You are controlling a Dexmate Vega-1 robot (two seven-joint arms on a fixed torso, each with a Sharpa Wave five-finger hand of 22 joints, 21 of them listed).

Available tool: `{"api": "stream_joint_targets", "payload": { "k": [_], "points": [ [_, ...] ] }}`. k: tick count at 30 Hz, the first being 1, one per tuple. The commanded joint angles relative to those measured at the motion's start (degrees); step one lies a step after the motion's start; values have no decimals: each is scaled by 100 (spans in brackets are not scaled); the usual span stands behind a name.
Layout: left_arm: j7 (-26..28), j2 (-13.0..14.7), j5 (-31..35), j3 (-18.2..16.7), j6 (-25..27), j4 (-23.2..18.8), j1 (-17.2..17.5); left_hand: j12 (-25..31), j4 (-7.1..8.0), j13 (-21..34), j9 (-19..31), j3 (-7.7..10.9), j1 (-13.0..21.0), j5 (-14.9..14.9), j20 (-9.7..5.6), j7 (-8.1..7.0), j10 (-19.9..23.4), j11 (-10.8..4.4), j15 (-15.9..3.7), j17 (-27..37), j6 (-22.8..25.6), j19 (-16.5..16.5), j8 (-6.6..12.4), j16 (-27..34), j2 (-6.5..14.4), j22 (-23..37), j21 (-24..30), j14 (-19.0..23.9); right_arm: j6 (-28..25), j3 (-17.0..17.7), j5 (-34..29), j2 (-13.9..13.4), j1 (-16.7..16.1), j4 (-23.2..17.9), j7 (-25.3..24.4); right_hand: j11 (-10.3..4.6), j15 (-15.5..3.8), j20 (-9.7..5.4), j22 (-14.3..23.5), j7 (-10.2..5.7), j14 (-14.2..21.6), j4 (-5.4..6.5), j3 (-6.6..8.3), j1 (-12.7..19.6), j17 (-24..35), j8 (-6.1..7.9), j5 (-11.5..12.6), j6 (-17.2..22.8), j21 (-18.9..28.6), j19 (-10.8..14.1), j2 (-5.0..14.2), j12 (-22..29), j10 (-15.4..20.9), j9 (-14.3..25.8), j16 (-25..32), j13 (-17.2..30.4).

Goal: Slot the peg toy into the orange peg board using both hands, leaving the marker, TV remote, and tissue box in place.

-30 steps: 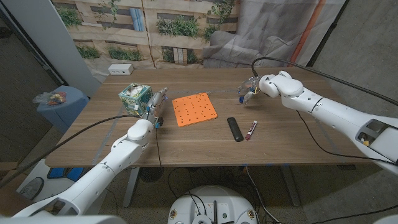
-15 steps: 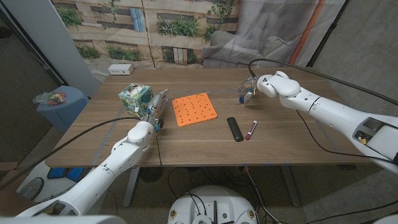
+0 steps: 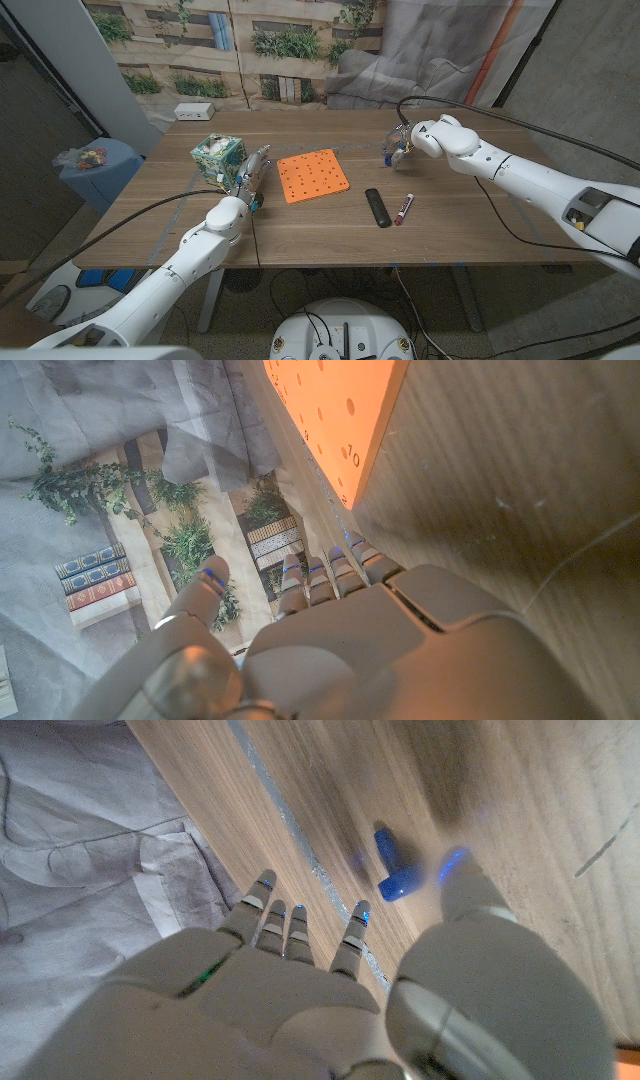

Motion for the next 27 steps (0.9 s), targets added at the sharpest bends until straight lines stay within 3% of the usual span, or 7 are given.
{"api": "stream_joint_targets", "payload": {
  "k": [1, 17, 27],
  "points": [
    [8, -10, -9, 15, 36, 2, -5, -3, 3, 31, 16, 21, 67, 6, -434, 29, 14, 24, -30, 25, 42, 45, 18, 2, 352, 33, 16, 48, 61, -58, 88, 81, 76, 187, -69, -2, -37, -9, 22, 5, 14, 27, 48, 30, 31, 87, -7, 159, 29, 87, 19, -4, -12, 26, 15, 28],
    [12, -19, -17, 30, 84, 10, -33, -2, 7, 32, 16, 21, 73, 5, -430, 20, 21, 27, -27, 24, 44, 47, 18, 3, 352, 33, 16, 49, 155, -143, 142, 125, 173, 427, -363, -96, -102, -57, 23, -5, 115, 27, 90, 202, 52, 335, -44, 573, 32, 209, 97, 35, 97, 106, 56, 49],
    [-36, -41, -28, 49, 74, 73, -89, -5, 13, 32, 16, 23, 71, 5, -419, 24, 13, 29, -35, 25, 40, 53, 15, 3, 350, 33, 18, 49, 207, -171, 215, 114, 189, 490, -496, -201, -236, -137, 24, -2, 240, 34, 89, 312, 80, 635, -77, 1068, 43, 358, 144, 81, 247, 213, 110, 68]
  ]
}}
